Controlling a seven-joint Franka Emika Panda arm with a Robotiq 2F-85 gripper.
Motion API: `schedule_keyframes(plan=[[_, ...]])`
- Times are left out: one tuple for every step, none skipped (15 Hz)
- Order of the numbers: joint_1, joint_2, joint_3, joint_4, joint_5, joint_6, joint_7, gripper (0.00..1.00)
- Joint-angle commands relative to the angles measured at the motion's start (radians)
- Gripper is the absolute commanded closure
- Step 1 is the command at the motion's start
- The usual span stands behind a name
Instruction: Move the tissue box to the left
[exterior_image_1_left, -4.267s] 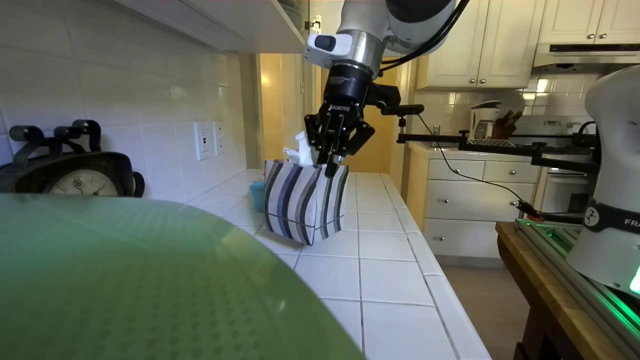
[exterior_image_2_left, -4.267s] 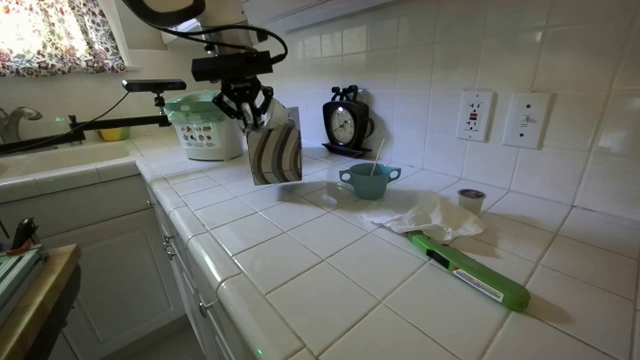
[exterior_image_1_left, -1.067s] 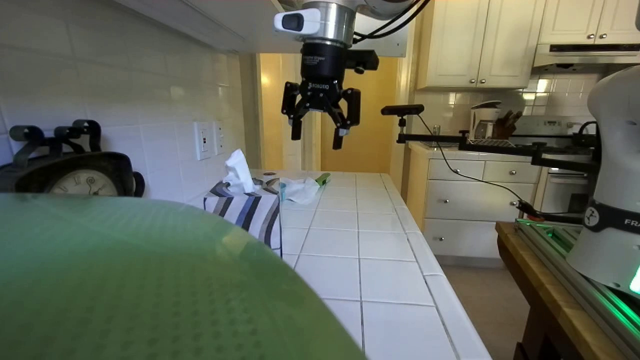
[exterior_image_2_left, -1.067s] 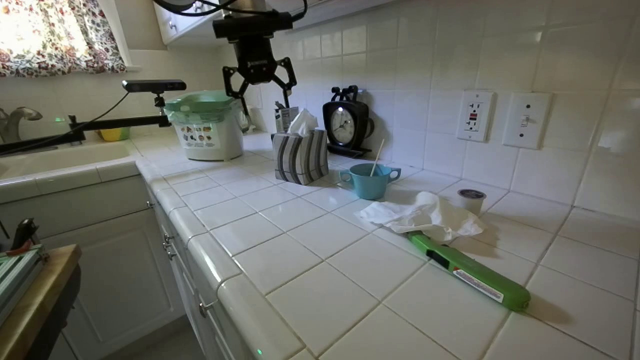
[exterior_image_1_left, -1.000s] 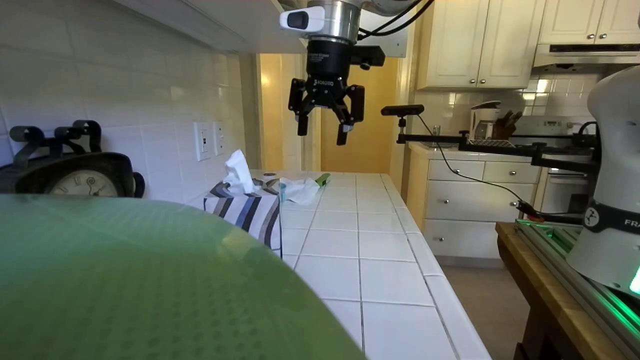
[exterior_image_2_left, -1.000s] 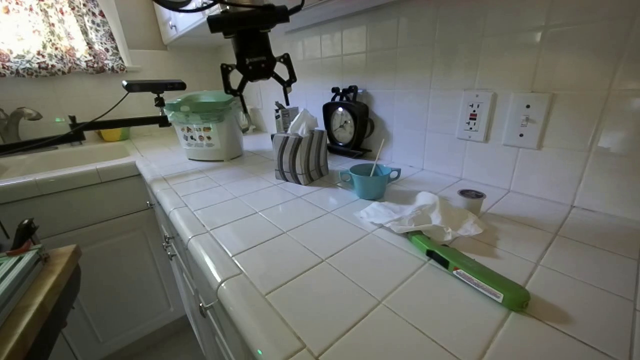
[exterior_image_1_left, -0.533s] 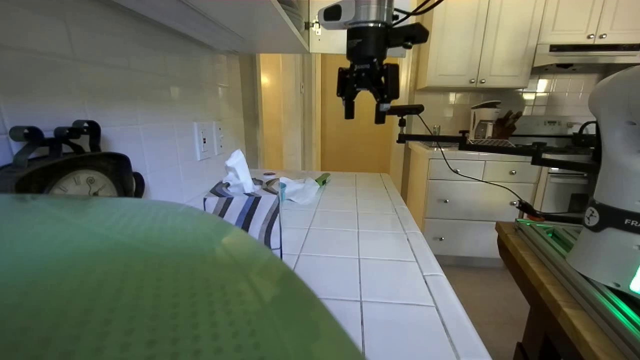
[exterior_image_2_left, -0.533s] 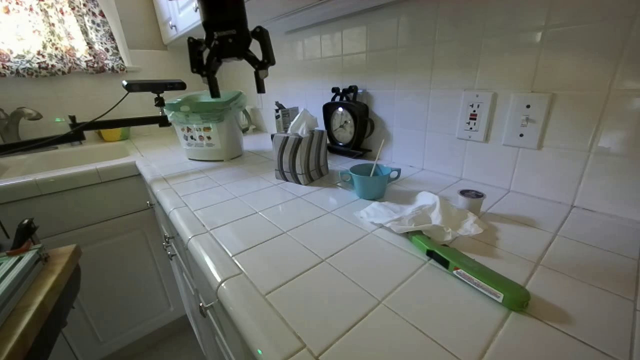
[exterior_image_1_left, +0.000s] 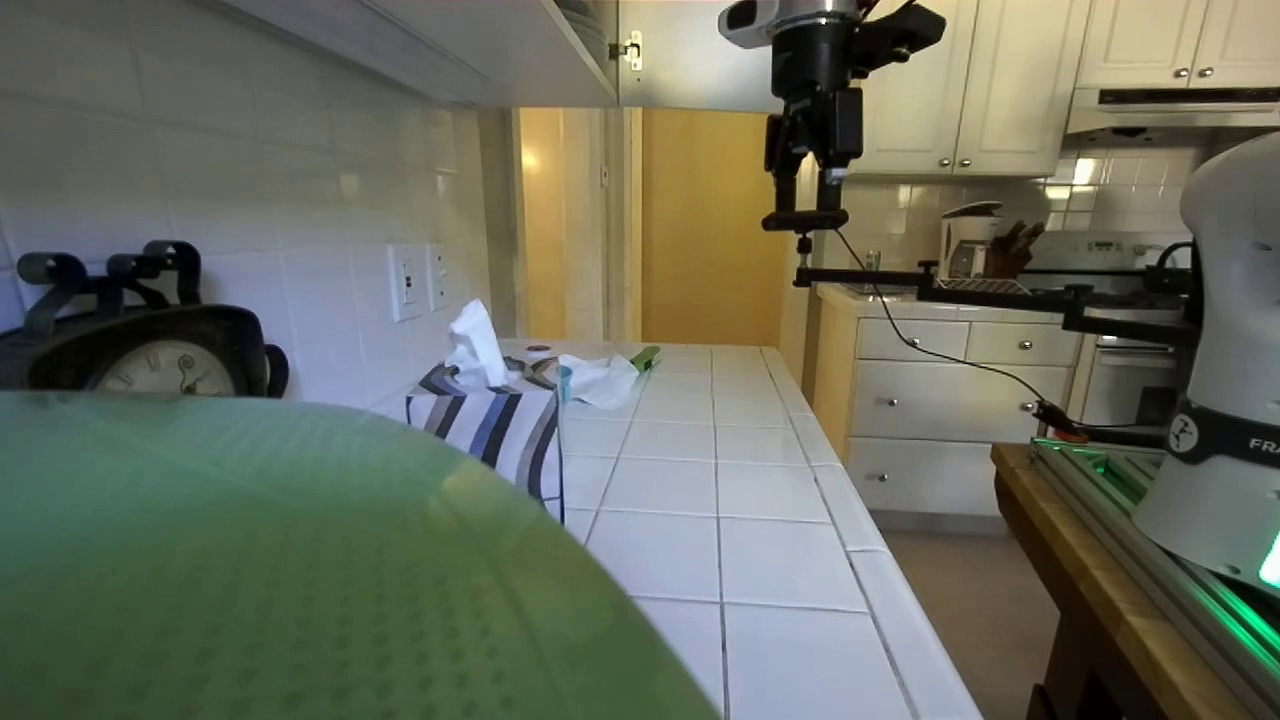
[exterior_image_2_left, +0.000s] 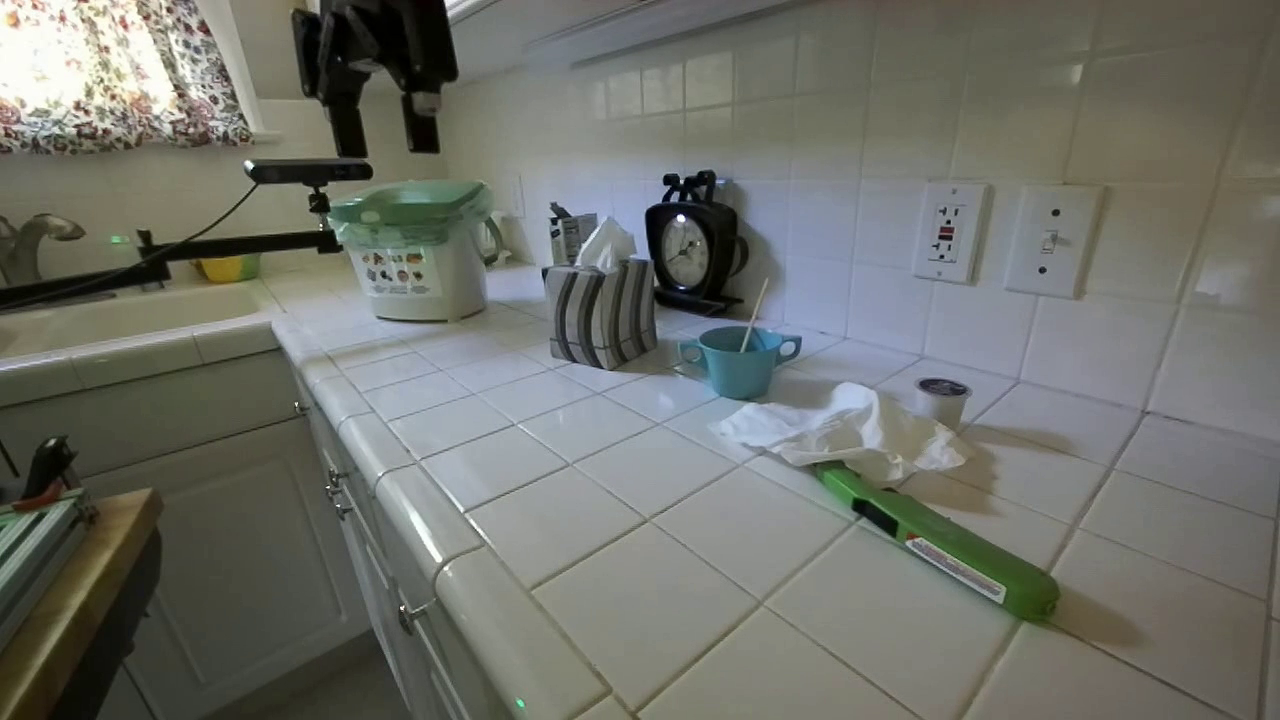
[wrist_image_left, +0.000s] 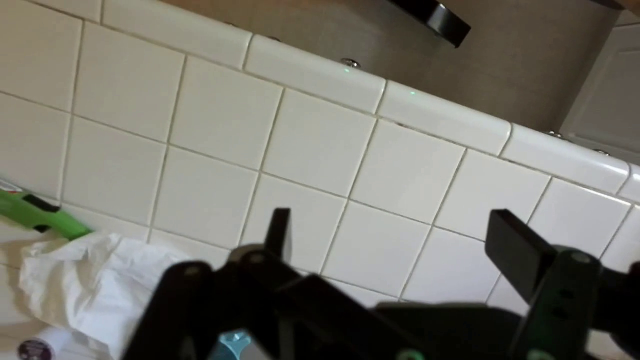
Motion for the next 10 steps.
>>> schedule_keyframes(plan=[[0.017, -0.005, -0.014, -0.004, -0.006, -0.003, 0.015, 0.0], [0.017, -0.006, -0.011, -0.006, -0.006, -0.002, 0.023, 0.0], [0.018, -0.005, -0.009, -0.006, -0.006, -0.002, 0.025, 0.0], [0.018, -0.005, -0.009, -0.007, -0.006, -0.002, 0.026, 0.0], [0.018, -0.005, -0.009, -0.007, -0.006, -0.002, 0.027, 0.0], [0.017, -0.005, -0.009, -0.007, -0.006, -0.002, 0.027, 0.0], [0.017, -0.005, -0.009, -0.007, -0.006, -0.002, 0.028, 0.0], [0.017, -0.005, -0.009, -0.007, -0.006, -0.002, 0.028, 0.0], [0.017, -0.005, -0.009, -0.007, -0.006, -0.002, 0.028, 0.0], [0.017, -0.005, -0.009, -0.007, -0.006, -0.002, 0.028, 0.0]])
